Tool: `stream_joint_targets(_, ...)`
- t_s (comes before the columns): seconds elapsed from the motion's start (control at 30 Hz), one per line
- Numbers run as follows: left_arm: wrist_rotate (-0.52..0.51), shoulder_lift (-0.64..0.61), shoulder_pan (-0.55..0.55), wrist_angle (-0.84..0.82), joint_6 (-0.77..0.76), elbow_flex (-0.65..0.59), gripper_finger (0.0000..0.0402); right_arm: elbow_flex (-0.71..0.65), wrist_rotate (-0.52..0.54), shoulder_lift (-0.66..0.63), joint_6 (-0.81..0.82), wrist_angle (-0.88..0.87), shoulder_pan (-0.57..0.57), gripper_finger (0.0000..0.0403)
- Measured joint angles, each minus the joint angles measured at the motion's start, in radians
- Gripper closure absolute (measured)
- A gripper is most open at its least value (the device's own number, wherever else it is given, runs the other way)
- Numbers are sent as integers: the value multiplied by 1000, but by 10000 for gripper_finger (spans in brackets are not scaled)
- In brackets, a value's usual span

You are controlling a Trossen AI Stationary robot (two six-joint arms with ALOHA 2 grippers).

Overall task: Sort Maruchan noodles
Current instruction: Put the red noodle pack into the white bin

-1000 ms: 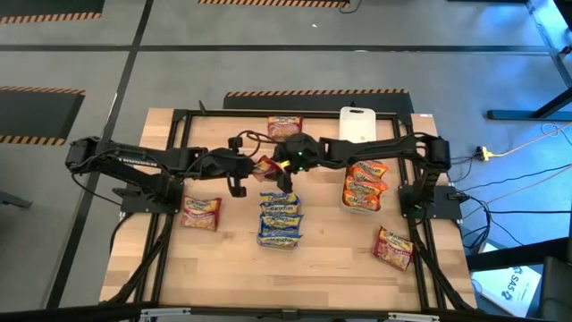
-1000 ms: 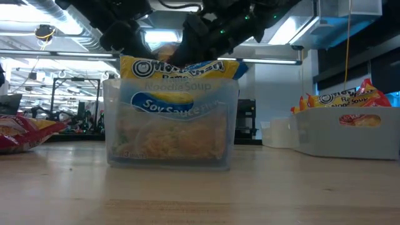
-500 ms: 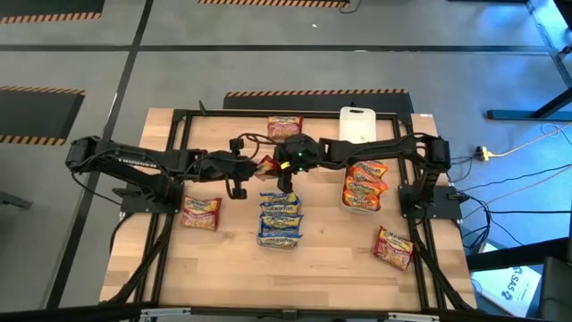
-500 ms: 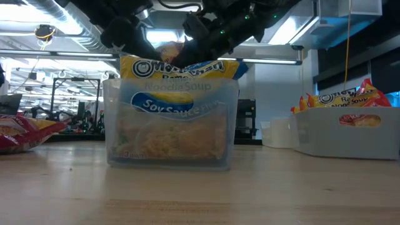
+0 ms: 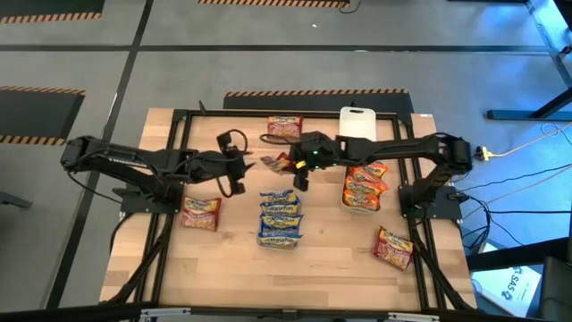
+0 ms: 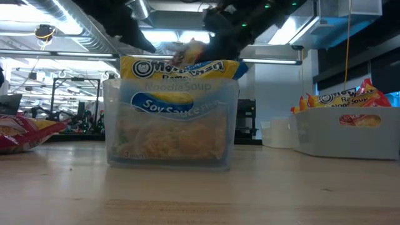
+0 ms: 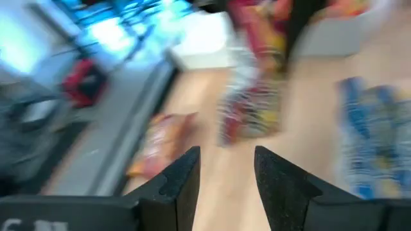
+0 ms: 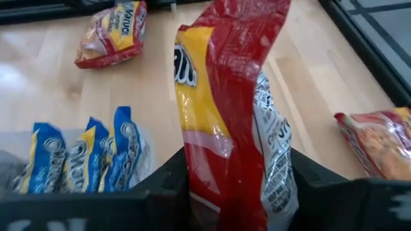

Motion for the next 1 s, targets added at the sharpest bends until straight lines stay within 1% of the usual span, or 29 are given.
stream_joint_targets(0.1, 215, -17, 25, 39, -21, 0, 260, -97, 1, -89, 1, 60, -19, 276)
stream_joint_targets(0.13, 283, -16, 39, 48, -23, 0, 260, -132, 0, -115, 1, 111, -20, 276)
stream_joint_targets(0.2, 372, -6, 65, 78, -23, 0, 260, -212, -9, -172, 1, 214, -33, 276)
stream_joint_targets(0.23, 397, 4, 75, 91, -24, 0, 260, -247, -17, -197, 1, 265, -35, 276)
stream_joint_targets(0.3, 395, 14, 98, 91, -55, -2, 260, -318, -34, -247, 1, 351, -45, 276)
stream_joint_targets(0.37, 352, 32, 120, 136, -98, 0, 260, -383, -44, -289, 2, 438, -44, 274)
stream_joint_targets(0.43, 310, 33, 134, 145, -117, -1, 260, -438, -57, -311, 12, 544, -44, 270)
stream_joint_targets(0.57, 311, 44, 146, 203, -113, -1, 260, -517, -106, -327, 33, 709, -44, 275)
stream_joint_targets(0.67, 295, 42, 148, 243, -112, -1, 260, -545, -124, -321, 33, 779, -44, 277)
stream_joint_targets(0.73, 271, 43, 148, 266, -134, -1, 260, -548, -126, -316, 32, 787, -43, 277)
stream_joint_targets(0.8, 275, 42, 148, 270, -144, -1, 260, -548, -127, -316, 29, 792, -43, 277)
stream_joint_targets(0.87, 320, 44, 151, 285, -152, -1, 259, -548, -146, -316, 28, 815, -44, 275)
stream_joint_targets(1.0, 479, 78, 196, 342, -220, -1, 243, -548, -189, -316, 19, 857, -44, 277)
